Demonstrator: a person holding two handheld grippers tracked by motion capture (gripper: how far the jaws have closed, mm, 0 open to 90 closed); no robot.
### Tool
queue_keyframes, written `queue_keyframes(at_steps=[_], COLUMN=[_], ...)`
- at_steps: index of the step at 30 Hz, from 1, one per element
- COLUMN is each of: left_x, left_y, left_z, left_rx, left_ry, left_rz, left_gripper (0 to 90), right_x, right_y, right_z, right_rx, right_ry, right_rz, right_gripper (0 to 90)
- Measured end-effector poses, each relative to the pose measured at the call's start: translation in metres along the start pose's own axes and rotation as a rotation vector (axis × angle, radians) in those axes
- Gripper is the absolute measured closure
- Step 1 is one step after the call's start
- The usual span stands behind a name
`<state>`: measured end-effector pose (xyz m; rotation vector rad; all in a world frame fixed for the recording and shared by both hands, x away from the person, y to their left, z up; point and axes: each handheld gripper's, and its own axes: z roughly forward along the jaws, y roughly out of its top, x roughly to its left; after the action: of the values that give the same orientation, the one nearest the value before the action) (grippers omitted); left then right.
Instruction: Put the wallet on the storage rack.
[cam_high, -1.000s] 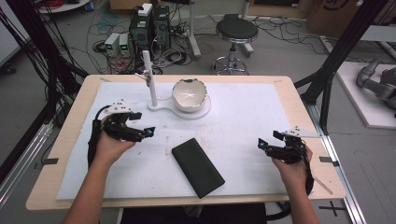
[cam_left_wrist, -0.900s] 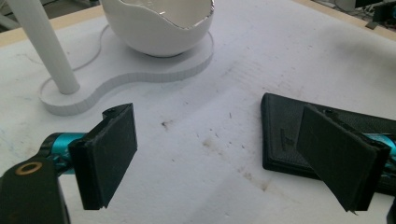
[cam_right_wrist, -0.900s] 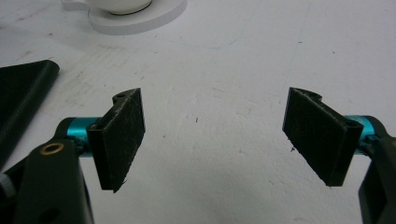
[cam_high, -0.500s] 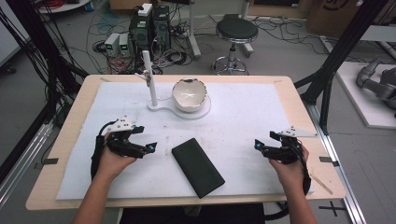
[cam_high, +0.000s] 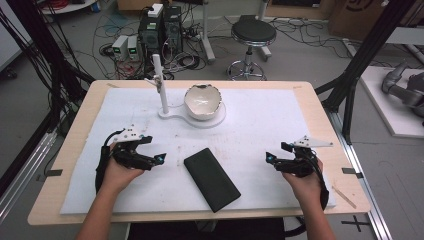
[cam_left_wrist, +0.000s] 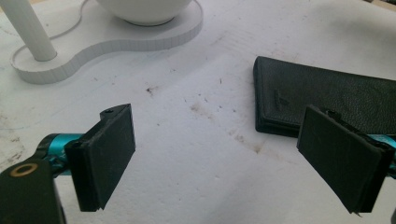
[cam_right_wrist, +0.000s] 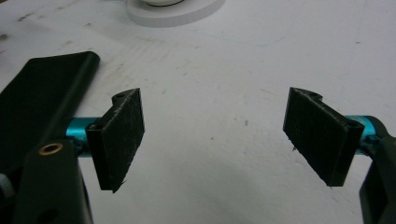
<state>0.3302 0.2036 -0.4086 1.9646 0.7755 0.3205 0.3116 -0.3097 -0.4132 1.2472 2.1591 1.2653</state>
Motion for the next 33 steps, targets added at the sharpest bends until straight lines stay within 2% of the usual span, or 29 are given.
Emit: queue_keyframes(at_steps=[6, 9, 14, 15, 16, 17, 22, 23, 26, 29, 32, 33], left_x=[0.001, 0.001, -0.001, -0.001, 0.000, 0.000, 0.003, 0.003, 0.004, 0.003, 0.003, 0.003], left_y=[0.000, 0.000, 0.000, 0.000, 0.000, 0.000, -0.002, -0.002, -0.002, -0.002, -0.001, -0.001], left_z=[-0.006, -0.005, -0.004, -0.004, -0.004, -0.005, -0.007, -0.008, -0.009, -0.009, -0.008, -0.008], left_rx=[-0.007, 0.018, 0.022, 0.022, 0.021, 0.021, 0.013, 0.010, 0.011, 0.004, 0.014, 0.013], left_ry=[0.013, 0.017, 0.019, 0.019, 0.019, 0.019, 0.028, 0.030, 0.033, 0.032, 0.033, 0.033], left_rz=[0.004, 0.014, 0.018, 0.018, 0.020, 0.018, 0.008, 0.003, 0.008, 0.001, 0.011, 0.008], left_gripper=[11.5, 11.5, 11.5, 11.5, 11.5, 11.5, 11.5, 11.5, 11.5, 11.5, 11.5, 11.5], right_x=[0.020, 0.035, 0.059, 0.059, 0.062, 0.071, 0.089, 0.093, 0.103, 0.104, 0.107, 0.106], right_y=[0.001, 0.000, -0.003, -0.003, -0.004, -0.008, -0.016, -0.017, -0.020, -0.022, -0.023, -0.023], right_z=[0.009, 0.017, 0.032, 0.032, 0.036, 0.043, 0.059, 0.063, 0.065, 0.064, 0.064, 0.064], right_rx=[0.018, 0.064, 0.138, 0.138, 0.145, 0.175, 0.242, 0.256, 0.241, 0.231, 0.228, 0.228], right_ry=[0.091, 0.146, 0.228, 0.228, 0.255, 0.304, 0.381, 0.388, 0.368, 0.366, 0.357, 0.367], right_rz=[-0.023, -0.064, -0.117, -0.117, -0.120, -0.111, -0.121, -0.131, -0.160, -0.152, -0.175, -0.180], right_gripper=[21.0, 21.2, 21.2, 21.2, 21.2, 21.1, 21.2, 20.9, 18.8, 18.8, 19.4, 20.5])
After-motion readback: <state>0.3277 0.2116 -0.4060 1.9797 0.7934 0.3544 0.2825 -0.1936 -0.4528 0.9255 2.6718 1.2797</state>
